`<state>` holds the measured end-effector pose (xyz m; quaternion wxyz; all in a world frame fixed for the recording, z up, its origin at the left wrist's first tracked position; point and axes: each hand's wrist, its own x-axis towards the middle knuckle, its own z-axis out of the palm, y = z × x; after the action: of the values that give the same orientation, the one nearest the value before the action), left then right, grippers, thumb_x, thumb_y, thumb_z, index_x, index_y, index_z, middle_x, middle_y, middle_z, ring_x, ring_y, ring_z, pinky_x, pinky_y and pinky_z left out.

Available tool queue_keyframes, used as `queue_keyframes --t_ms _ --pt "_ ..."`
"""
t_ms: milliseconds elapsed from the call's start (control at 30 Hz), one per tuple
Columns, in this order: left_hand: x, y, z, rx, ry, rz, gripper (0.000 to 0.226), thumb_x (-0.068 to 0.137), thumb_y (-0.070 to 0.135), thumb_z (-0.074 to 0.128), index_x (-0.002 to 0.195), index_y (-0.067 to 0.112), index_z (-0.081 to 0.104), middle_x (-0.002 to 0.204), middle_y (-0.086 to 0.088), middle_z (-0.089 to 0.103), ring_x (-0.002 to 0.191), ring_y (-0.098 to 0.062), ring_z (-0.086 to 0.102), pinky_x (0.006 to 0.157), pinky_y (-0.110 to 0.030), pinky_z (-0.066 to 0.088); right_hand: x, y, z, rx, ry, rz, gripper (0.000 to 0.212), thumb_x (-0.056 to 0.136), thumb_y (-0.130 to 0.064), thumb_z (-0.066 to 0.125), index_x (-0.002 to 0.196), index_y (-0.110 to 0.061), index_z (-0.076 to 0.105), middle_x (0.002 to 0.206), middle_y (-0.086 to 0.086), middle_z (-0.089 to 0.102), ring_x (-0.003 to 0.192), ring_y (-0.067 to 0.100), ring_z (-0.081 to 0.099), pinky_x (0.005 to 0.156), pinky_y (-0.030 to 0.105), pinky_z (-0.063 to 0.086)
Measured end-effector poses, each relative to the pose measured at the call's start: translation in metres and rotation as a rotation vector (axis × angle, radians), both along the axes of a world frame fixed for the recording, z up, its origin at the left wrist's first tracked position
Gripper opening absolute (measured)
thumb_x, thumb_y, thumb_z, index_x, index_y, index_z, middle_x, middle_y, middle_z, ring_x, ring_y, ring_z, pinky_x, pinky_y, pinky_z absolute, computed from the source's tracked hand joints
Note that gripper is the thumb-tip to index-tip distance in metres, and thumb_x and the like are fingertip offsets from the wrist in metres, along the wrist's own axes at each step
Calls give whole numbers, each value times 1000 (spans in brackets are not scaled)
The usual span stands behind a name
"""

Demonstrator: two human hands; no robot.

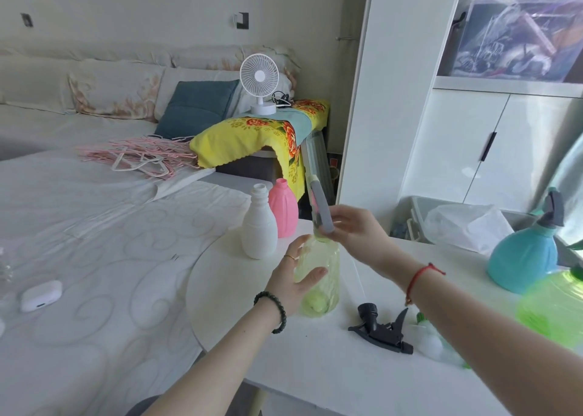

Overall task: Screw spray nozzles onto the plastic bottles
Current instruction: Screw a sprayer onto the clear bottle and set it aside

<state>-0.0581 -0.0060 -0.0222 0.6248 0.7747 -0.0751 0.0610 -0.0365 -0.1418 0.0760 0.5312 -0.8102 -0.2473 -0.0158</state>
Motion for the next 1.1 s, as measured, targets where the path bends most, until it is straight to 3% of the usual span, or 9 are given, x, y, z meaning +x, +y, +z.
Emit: queue_keyframes --t_ms 133,333,533,633,700,767,833,1033,1100 --pt "1 -1 1 6 -7 21 48 81 30 63 104 58 31 125 10 43 116 -4 37 95 -23 26 2 1 -11 98 -12 -29 32 82 1 58 81 -31 63 82 -7 68 71 -8 63 65 4 46" --pt "0 -1 2 8 2 18 47 79 33 65 105 56 33 128 7 43 118 -6 37 96 -24 27 2 2 -17 168 6 -44 23 85 -6 57 83 -28 64 82 -9 67 71 -8 63 64 3 46" --pt "-4 4 41 -6 -53 68 79 67 49 63 132 39 19 141 5 31 132 -15 31 103 -32 29 0 5 -24 242 18 -74 20 85 -6 57 85 -24 65 82 -8 67 78 3 63 70 11 50" --pt "-2 1 91 -9 -257 30 63 74 53 60 125 54 22 145 13 25 135 -9 24 108 -31 26 3 8 -31 277 27 -175 16 80 -12 66 95 -11 66 92 9 69 89 21 64 82 27 53" --pt "5 -3 116 135 -266 -41 48 77 48 59 117 56 33 133 19 37 131 -8 31 105 -28 28 4 12 -36 301 5 -257 22 75 -16 72 91 -7 60 88 11 65 82 21 61 76 21 51" --pt "12 -7 125 295 -210 -78 40 82 37 59 119 40 47 123 13 52 121 -10 47 101 -29 39 3 19 -38 326 -59 -310 23 71 -15 74 75 -18 51 74 0 55 68 12 51 59 6 42" --pt "16 -10 123 398 -196 -38 37 84 20 56 121 27 53 121 6 61 106 -8 58 95 -25 45 5 23 -43 364 -94 -340 32 70 -13 75 69 -23 44 69 -5 48 63 8 45 54 5 38" --pt "18 -8 117 336 -206 40 39 84 8 54 121 21 56 119 1 64 99 -1 59 86 -14 46 2 27 -61 365 -163 -259 15 82 -26 64 95 -26 57 87 -15 57 81 3 55 76 13 44" --pt "19 -8 118 344 -198 21 39 84 7 54 121 19 56 117 0 65 96 0 59 82 -4 43 3 28 -67 325 -163 -228 10 88 -26 54 98 -23 57 78 -22 51 76 1 49 73 19 40"
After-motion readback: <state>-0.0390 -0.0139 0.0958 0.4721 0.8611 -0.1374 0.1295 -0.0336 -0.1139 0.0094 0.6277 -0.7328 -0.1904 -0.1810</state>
